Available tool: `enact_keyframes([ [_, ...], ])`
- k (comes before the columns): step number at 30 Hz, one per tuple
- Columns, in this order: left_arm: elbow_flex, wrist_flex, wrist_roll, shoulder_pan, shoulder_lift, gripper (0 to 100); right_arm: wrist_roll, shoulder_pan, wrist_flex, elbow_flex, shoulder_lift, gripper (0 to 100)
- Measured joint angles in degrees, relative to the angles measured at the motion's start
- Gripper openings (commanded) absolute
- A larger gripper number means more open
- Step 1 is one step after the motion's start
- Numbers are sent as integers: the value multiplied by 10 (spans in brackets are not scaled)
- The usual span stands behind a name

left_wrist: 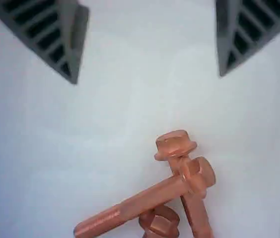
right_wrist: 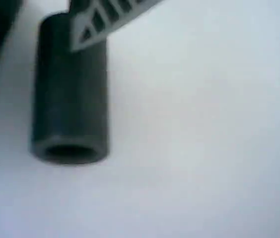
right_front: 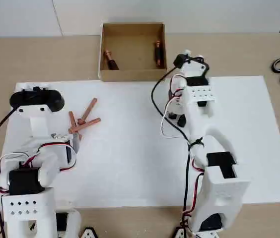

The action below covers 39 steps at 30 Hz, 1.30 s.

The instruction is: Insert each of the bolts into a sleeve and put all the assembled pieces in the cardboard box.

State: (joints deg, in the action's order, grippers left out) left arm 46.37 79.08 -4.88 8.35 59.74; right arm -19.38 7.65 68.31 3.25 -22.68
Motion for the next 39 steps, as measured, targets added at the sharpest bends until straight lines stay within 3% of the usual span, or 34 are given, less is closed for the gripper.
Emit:
enact_keyframes([
  [14, 0, 2, 0, 0, 0, 174, 0, -18, -4, -5, -16, 196],
  [16, 0, 2, 0, 0, 0, 174, 0, -18, -4, -5, -16, 162],
  [20, 0, 2, 0, 0, 0, 174, 1, -25, 6, -5, -15, 0],
  [29, 0, 2, 1, 0, 0, 174, 1, -28, 14, -6, -14, 4],
  [33, 0, 2, 1, 0, 0, 174, 2, -22, 74, -5, 13, 4],
  [39, 0, 2, 1, 0, 0, 174, 102, -4, 183, 20, 98, 4],
])
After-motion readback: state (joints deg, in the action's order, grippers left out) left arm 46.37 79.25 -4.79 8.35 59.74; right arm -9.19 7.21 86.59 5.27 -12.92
